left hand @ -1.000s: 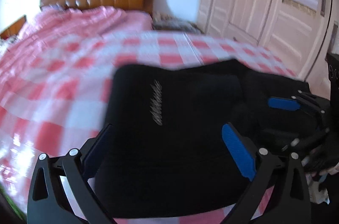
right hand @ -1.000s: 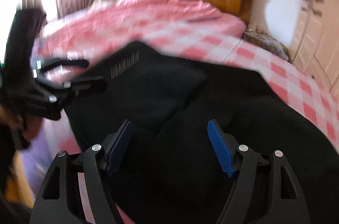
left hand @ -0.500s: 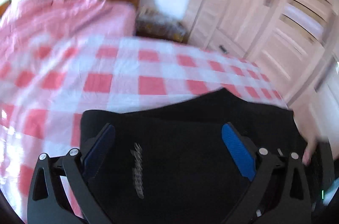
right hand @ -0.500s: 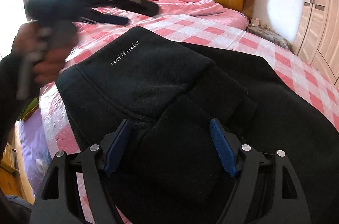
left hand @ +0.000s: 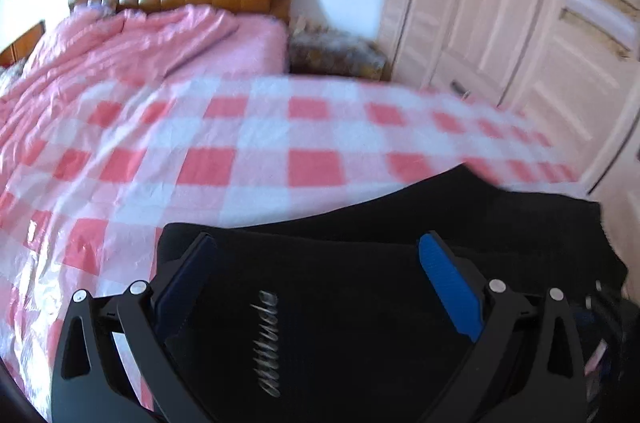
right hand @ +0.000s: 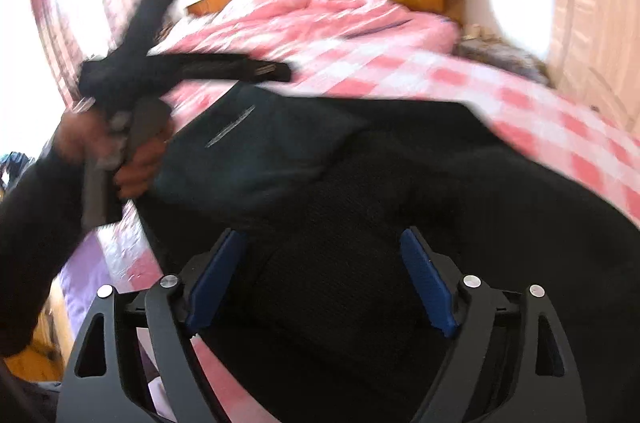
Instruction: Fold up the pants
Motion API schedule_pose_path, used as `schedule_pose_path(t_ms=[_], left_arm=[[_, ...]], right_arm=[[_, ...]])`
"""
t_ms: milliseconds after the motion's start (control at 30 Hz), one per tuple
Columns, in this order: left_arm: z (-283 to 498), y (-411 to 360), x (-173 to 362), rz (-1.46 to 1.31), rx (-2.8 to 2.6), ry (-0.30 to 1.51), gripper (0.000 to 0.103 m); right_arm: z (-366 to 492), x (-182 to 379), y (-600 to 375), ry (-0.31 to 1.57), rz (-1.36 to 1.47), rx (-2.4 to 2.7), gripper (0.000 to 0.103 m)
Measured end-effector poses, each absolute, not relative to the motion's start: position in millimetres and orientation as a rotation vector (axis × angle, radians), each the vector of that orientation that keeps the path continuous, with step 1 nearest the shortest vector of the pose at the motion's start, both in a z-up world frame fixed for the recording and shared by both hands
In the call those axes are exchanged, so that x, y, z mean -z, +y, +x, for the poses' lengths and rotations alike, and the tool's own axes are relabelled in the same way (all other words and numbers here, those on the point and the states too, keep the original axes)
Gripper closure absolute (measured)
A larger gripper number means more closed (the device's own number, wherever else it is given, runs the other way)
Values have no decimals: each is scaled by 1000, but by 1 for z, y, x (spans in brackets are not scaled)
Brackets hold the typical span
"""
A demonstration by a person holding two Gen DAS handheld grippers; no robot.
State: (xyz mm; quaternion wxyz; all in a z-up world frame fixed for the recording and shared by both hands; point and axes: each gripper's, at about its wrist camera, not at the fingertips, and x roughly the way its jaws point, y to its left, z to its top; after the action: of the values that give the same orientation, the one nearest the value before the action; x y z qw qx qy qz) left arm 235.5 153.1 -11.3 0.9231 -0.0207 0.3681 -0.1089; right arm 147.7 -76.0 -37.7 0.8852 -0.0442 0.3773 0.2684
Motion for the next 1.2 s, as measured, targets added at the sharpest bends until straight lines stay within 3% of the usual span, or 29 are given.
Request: schedule_pose_path(t_ms=[100,233,533,733,1200], left_arm=[[219,131,10,10,239,735,2],[225,103,47,172,155,824,2],[200,54,28,328,124,728,2],[198,20,47,425,133,741,2],[201,9,52,453,102,738,2]], right_arm=[[146,36,-117,805,-78,-442,15],[151,67,-172,954,-49,-291,15],[121,60,-236,879,-9,-210,15],[114,69,-257,881,-37,-259,15],[71,56,-275,815,24,-260,15]])
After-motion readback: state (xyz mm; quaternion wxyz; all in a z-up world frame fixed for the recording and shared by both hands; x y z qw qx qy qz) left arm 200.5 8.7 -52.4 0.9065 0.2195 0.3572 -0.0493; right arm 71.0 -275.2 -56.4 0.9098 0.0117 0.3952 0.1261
